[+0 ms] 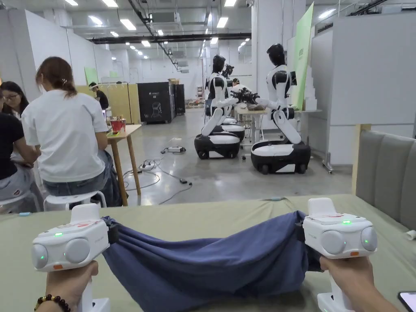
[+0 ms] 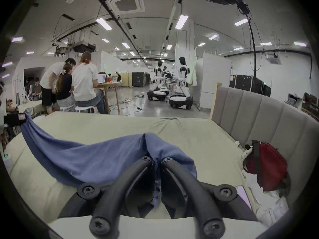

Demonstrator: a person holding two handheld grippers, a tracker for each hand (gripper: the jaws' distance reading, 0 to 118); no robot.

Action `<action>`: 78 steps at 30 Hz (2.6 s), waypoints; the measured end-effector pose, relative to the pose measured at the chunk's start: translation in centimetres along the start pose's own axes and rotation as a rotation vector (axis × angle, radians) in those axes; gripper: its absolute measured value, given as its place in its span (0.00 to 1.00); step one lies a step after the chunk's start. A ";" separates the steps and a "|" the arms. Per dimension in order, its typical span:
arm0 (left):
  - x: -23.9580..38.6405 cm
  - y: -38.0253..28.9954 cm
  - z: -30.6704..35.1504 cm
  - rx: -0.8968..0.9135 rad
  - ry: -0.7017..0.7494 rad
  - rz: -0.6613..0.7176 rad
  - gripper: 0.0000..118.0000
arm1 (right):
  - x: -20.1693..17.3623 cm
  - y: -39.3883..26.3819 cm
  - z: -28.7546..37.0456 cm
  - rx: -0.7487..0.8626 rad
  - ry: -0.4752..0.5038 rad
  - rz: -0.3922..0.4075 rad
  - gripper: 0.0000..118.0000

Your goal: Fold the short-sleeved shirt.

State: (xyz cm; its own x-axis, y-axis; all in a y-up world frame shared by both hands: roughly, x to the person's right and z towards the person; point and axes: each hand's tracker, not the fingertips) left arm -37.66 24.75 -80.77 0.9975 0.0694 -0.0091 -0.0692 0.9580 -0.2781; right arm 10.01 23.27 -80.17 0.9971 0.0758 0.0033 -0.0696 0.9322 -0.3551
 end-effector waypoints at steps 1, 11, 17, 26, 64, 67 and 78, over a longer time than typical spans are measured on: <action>-0.1 -0.8 1.2 -0.010 0.004 -0.008 0.04 | -0.2 -1.0 1.6 -0.011 0.005 0.005 0.05; -0.9 -11.9 12.8 -0.136 0.020 -0.047 0.04 | 0.9 -11.7 10.6 -0.125 0.024 0.075 0.05; -1.1 -17.4 16.6 -0.197 0.022 -0.019 0.04 | 2.0 -16.3 13.6 -0.198 0.040 0.101 0.05; -2.2 -21.4 15.3 -0.286 0.037 -0.021 0.05 | 1.3 -20.2 15.1 -0.303 0.060 0.105 0.05; -2.2 -20.6 13.6 -0.473 0.031 -0.028 0.91 | -2.5 -12.9 13.6 -0.147 0.145 0.038 0.00; -2.2 -22.1 12.4 -0.590 0.039 -0.051 0.66 | -2.5 -13.1 13.3 -0.158 0.139 0.045 0.00; -0.3 -18.6 11.8 -0.407 -0.052 -0.123 0.06 | -2.0 -12.9 13.1 -0.170 0.137 0.038 0.00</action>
State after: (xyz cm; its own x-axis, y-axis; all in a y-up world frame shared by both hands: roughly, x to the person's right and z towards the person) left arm -36.83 10.22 -64.27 0.9955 -0.0146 0.0935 0.0706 0.7727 -0.6309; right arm 8.48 15.75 -63.40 0.9895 0.0499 -0.1356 -0.1124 0.8555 -0.5055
